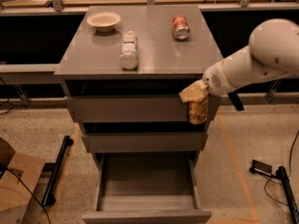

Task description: Pick orange can from bottom drawer and place on counter

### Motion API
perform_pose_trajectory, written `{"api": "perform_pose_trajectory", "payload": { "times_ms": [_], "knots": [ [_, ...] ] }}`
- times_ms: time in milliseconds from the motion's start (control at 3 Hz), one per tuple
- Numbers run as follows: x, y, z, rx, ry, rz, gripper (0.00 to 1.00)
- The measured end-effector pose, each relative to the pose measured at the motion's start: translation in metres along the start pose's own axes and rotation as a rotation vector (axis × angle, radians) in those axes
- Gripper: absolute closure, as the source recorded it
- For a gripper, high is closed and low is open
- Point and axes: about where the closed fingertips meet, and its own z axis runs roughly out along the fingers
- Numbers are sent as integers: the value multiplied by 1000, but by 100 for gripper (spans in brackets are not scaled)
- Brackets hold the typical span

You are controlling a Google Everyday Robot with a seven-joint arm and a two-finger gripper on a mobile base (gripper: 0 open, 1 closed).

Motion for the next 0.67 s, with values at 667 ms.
{"api": "perform_pose_trajectory", "payload": {
  "times_ms": [667],
  "knots": [
    [-75,19,-163,179,-145,-134,100]
  ]
}}
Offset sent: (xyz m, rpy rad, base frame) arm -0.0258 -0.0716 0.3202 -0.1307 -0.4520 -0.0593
